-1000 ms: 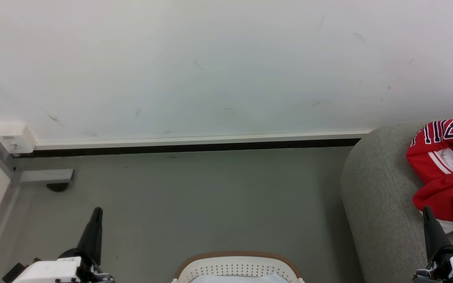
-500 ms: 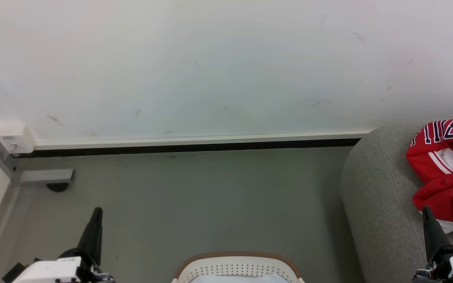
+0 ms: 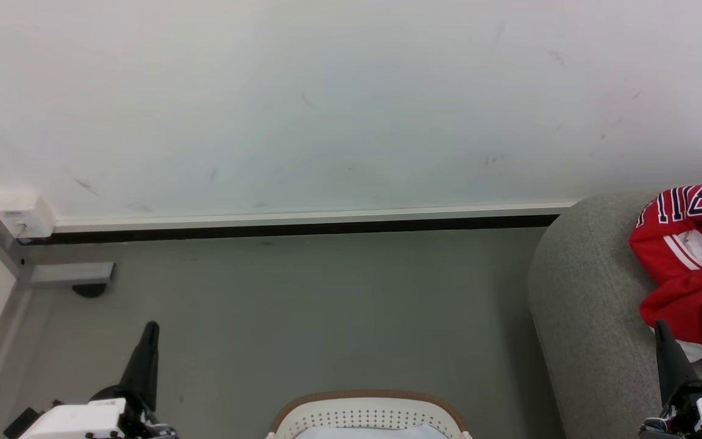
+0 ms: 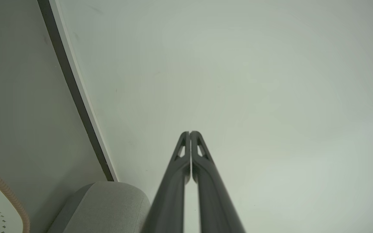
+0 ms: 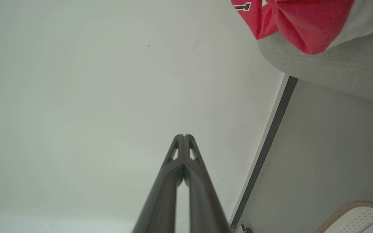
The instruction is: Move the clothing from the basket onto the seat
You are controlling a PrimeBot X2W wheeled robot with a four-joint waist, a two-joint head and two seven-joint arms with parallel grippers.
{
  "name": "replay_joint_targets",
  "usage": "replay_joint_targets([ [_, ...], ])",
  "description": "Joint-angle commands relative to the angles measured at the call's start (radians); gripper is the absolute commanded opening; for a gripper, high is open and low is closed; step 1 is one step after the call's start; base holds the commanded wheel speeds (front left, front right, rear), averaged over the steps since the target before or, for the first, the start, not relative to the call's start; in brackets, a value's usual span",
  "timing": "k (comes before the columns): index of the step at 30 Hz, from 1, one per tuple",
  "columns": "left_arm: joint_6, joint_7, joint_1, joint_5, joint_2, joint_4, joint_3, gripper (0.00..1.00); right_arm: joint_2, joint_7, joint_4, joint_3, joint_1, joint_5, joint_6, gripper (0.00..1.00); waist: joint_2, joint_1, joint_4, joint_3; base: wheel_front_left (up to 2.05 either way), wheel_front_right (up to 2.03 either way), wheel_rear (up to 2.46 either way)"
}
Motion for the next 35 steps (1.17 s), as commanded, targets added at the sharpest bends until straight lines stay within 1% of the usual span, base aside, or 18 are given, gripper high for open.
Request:
replay_joint_targets([
  [1,-0.003,0.004,-0.010,-0.012,0.002,0.000,0.003,0.00,-0.006,-0.002,-0.005,-0.001,-0.005,0.010,-0.002,0.00,-0.0001,0.0000,0.000,0.000,0.00,0.00,0.00],
  [35,-0.003,0.004,-0.010,-0.012,0.002,0.000,0.003,0.00,-0.012,-0.008,-0.006,0.007,-0.005,0.018,-0.002,0.00,-0.0001,0.0000,0.000,0.000,0.00,0.00,0.00],
])
